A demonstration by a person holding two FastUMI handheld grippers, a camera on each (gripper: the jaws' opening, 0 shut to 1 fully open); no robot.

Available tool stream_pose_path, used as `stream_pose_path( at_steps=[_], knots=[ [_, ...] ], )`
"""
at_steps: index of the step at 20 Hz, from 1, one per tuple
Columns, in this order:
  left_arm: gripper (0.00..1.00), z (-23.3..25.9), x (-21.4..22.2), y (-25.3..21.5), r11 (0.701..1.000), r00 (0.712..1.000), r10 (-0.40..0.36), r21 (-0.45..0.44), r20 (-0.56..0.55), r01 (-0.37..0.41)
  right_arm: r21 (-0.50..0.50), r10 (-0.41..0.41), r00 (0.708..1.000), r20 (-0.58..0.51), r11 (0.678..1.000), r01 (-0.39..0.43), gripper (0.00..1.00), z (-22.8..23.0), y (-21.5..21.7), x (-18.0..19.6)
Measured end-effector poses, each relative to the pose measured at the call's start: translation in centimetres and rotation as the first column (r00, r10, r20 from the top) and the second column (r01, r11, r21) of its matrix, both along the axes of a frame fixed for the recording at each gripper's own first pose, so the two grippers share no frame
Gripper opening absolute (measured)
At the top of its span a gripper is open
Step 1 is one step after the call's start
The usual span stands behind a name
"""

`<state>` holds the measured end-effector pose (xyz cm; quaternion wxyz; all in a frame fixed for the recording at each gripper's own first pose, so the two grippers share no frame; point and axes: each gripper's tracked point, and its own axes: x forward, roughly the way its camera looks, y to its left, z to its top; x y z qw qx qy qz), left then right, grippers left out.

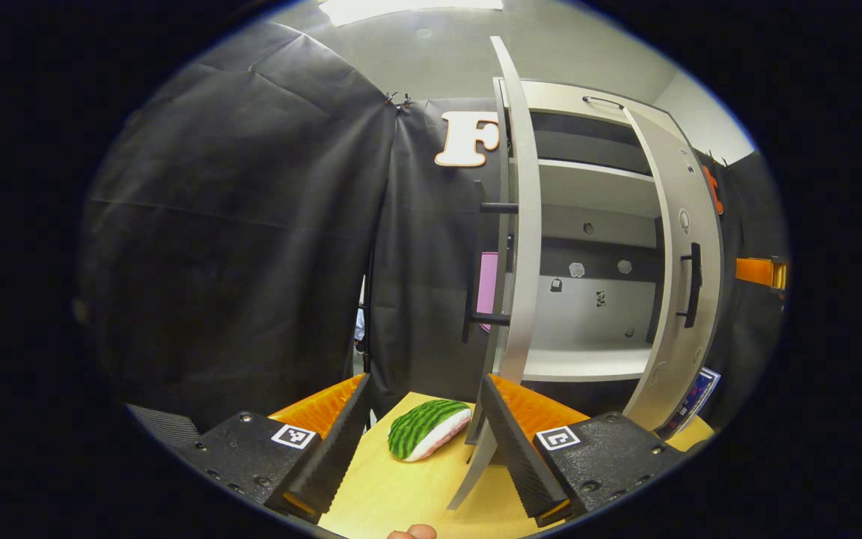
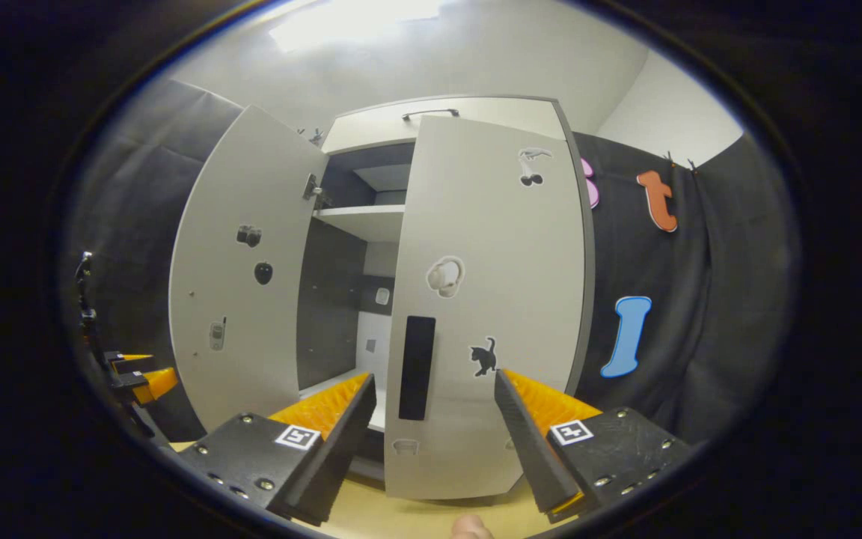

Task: Grasp the bottle in the cabinet with the left hand and place it on the coaster, then close the right door with the right hand and the left door with the left hand.

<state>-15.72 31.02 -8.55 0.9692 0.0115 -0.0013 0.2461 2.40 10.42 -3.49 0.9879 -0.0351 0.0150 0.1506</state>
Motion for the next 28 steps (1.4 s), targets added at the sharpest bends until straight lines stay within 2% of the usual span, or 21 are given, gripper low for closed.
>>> stream_pose_path(
  at_steps=[1, 2, 3, 4, 5, 7, 8, 9, 28],
  knots=[
    [0.87, -0.1, 0.1, 0.0, 1.0, 1.0, 0.0, -0.001, 0.0, 0.0, -0.001, -0.001, 1.0, 0.0, 1.0, 0.001, 0.96, 0.0, 0.0, 0.0],
    [0.92, -0.1, 0.1, 0.1, 1.0, 1.0, 0.001, -0.002, 0.0, -0.001, -0.003, -0.002, 1.0, 0.0, 1.0, 0.002, 0.96, -0.1, 0.0, -0.1],
    [0.92, -0.1, 0.1, 0.2, 1.0, 1.0, 0.001, -0.003, -0.001, -0.001, -0.005, -0.003, 1.0, 0.0, 1.0, 0.003, 0.96, 0.0, 0.1, 0.0],
    [0.87, -0.2, 0.1, 0.3, 1.0, 1.0, 0.001, -0.005, -0.001, -0.001, -0.006, -0.005, 1.0, -0.001, 1.0, 0.005, 0.96, -0.1, 0.0, -0.1],
    [0.92, -0.3, 0.3, 0.3, 1.0, 1.0, 0.001, -0.007, -0.002, -0.001, -0.006, -0.005, 1.0, -0.002, 1.0, 0.005, 0.96, -0.1, 0.1, 0.0],
    [0.92, -0.5, 0.4, 0.4, 1.0, 1.0, 0.0, -0.011, -0.004, -0.001, -0.007, -0.006, 1.0, -0.003, 1.0, 0.006, 0.96, -0.2, 0.0, 0.0],
    [0.92, -0.5, 0.5, 0.5, 1.0, 1.0, 0.0, -0.012, -0.005, 0.0, -0.008, -0.007, 1.0, -0.003, 1.0, 0.007, 0.93, -0.2, 0.0, 0.0],
    [0.92, -0.6, 0.6, 0.5, 1.0, 1.0, -0.001, -0.013, -0.006, 0.001, -0.01, -0.009, 1.0, -0.003, 1.0, 0.009, 0.96, -0.2, 0.0, 0.0],
    [0.91, -1.0, 1.7, 0.7, 1.0, 0.999, -0.01, 0.003, -0.035, 0.01, -0.019, -0.022, 1.0, -0.019, 1.0, 0.021, 0.96, -1.0, -0.3, 0.8]
  ],
)
